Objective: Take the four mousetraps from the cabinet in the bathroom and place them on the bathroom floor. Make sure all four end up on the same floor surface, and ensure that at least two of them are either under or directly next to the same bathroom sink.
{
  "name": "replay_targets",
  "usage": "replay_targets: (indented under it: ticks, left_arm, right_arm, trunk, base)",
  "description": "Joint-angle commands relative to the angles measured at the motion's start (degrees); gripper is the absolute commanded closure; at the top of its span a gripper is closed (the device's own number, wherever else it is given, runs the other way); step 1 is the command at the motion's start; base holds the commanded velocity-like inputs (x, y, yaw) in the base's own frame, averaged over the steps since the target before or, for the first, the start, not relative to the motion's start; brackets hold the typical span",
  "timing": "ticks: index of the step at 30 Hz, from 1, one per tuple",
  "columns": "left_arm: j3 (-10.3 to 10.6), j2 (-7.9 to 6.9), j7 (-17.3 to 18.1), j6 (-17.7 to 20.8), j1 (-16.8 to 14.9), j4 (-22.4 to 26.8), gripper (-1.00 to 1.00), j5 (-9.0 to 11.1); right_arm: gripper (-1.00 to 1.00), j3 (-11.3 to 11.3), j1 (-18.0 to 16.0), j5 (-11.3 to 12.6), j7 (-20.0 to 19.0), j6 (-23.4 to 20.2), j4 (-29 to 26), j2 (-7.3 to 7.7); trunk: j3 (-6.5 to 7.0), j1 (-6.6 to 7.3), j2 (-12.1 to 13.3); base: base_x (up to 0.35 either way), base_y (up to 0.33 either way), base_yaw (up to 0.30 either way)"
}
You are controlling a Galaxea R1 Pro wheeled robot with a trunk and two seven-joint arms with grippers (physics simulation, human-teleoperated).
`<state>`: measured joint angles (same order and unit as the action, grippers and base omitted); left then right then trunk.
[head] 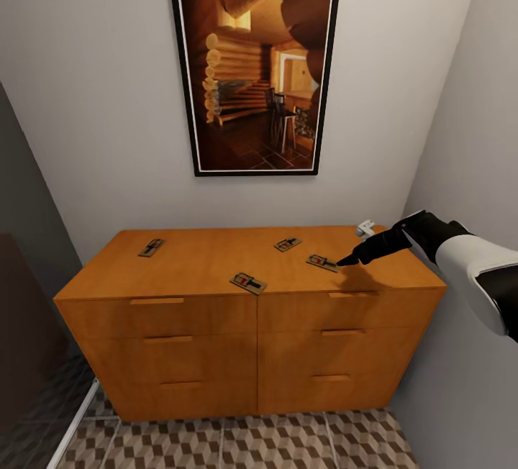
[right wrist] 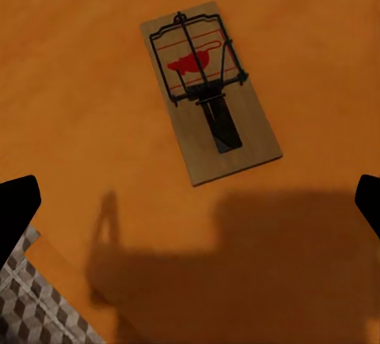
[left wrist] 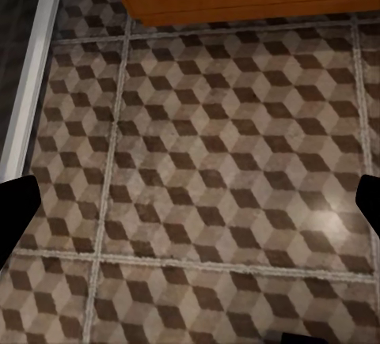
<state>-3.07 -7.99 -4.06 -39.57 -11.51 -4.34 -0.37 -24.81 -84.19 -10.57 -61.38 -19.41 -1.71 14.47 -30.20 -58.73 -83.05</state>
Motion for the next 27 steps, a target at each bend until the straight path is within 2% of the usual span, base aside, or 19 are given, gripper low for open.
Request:
replay_targets:
  ticks: [1, 12, 27]
  left_arm:
    - [-0.27, -0.01, 0.02, -0.36, -0.1, -0.23, -1.0, -0.07]
    - [-0.27, -0.01, 0.02, -0.37, -0.09, -0.23, -1.0, -0.07]
    - [-0.27, -0.01, 0.02, -0.34, -0.09, -0.23, -1.0, -0.07]
  right_arm:
    - [-1.0, 0.47, -0.01, -0.59, -0.23, -0.46, -0.14, 0.0]
    - [-1.0, 0.47, -0.01, -0.59, -0.24, -0.46, -0.09, -0.13]
    - [-1.0, 0.47, -0.01, -0.59, -0.18, -0.46, -0.05, -0.21]
  trunk:
    - [-0.06, 0.0, -0.03]
    - [-0.06, 0.0, -0.03]
    - [-0.06, 0.0, -0.03]
  base:
    - [0.016, 0.0, 0.0]
    - [0.118, 0.038, 0.0]
    - [0.013, 0.002, 0.0]
